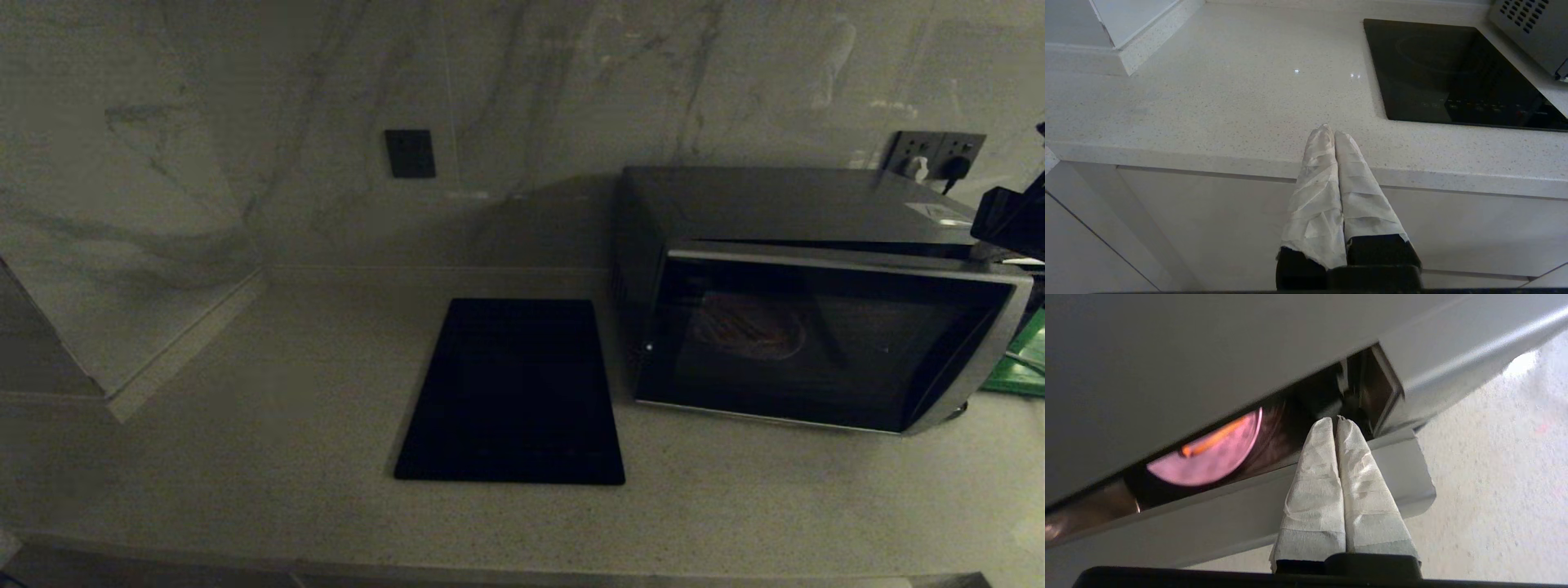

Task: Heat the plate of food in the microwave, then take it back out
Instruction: Open the microwave oven

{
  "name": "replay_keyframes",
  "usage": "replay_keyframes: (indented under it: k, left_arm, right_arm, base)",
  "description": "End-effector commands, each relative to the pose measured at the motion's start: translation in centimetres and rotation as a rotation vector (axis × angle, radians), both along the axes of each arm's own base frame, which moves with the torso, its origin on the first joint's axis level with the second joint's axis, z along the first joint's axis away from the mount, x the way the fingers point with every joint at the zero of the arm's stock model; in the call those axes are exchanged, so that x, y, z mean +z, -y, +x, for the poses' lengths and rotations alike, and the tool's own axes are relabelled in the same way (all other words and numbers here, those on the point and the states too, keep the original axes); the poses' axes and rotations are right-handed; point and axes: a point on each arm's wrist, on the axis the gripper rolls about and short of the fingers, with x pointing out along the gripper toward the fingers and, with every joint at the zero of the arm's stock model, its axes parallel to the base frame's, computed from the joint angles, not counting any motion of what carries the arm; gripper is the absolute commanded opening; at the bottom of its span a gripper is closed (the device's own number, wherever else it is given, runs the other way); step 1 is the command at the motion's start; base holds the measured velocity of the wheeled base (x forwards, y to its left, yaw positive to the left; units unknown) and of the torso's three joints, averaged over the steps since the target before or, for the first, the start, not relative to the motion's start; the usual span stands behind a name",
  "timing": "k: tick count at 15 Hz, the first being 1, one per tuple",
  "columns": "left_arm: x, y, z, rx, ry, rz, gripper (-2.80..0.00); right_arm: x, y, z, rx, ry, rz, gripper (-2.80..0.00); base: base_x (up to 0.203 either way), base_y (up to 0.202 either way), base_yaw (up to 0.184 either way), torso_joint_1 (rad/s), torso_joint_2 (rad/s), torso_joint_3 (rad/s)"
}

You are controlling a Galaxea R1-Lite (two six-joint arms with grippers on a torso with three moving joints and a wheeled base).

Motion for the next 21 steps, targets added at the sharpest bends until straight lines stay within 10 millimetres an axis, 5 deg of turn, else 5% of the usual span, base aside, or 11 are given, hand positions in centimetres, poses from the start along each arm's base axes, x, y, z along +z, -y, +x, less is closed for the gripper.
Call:
replay_keyframes:
  k: [1,21]
  left_arm:
    - [0.0,0.0,0.0,0.000,0.000,0.000,-2.80]
    - [0.0,0.0,0.0,0.000,-0.001,0.000,-2.80]
  right_arm:
    - [0.8,-0.4,-1.4,-0.003,-0.006,0.003,-2.80]
    - [0.8,-5.1,-12.3,0.228,-0.263,0.171,-2.80]
  base:
    - [0.000,0.000,0.000,0.000,0.00,0.000]
    - [0.000,0.000,0.000,0.000,0.00,0.000]
